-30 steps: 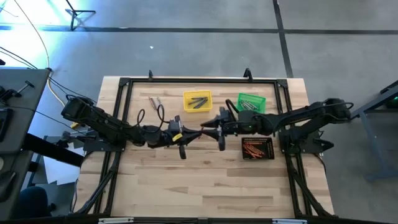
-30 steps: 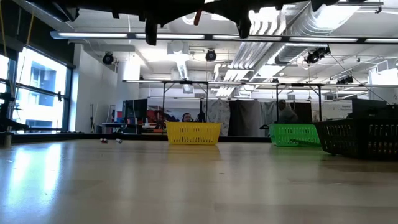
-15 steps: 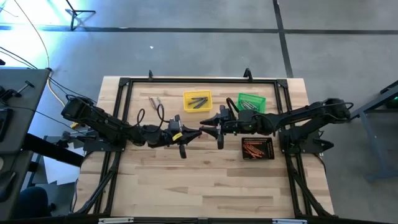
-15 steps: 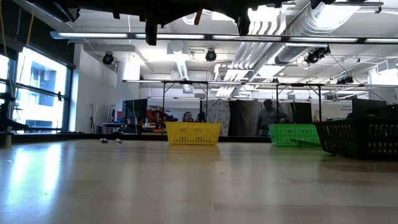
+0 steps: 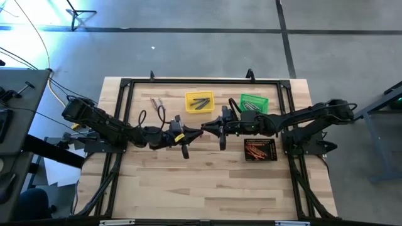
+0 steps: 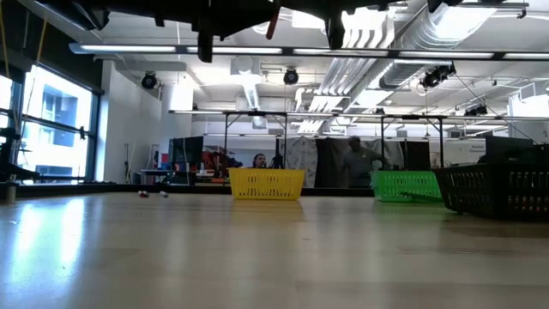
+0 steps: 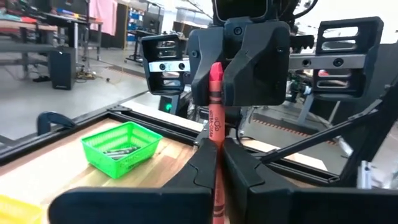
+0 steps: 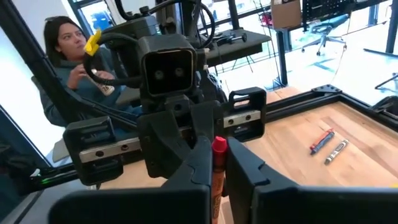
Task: Sort crayons
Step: Put the orange crayon into the black basket
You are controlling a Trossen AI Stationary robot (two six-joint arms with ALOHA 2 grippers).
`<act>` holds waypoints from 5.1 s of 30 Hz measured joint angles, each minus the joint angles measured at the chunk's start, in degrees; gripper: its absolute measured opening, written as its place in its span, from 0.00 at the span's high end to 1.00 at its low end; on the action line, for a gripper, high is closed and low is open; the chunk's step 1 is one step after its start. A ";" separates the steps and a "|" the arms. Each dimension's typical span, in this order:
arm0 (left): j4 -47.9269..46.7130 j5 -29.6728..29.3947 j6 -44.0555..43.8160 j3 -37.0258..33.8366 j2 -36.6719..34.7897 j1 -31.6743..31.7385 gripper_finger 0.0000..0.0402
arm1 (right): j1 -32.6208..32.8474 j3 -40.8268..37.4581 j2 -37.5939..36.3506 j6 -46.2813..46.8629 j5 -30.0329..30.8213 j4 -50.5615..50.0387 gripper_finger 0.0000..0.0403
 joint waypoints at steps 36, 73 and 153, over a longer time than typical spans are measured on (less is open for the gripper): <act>-9.44 -1.84 -2.10 -0.02 -0.24 0.02 0.74 | 14.23 -4.61 -9.08 47.82 4.81 -79.56 0.96; -74.87 7.95 -27.30 2.27 -2.16 36.57 0.78 | 5.08 4.15 -8.85 20.44 18.22 -70.29 0.65; -76.47 3.31 -27.79 -0.63 -2.14 52.41 0.76 | -6.71 4.11 -8.85 4.82 12.12 -65.57 0.65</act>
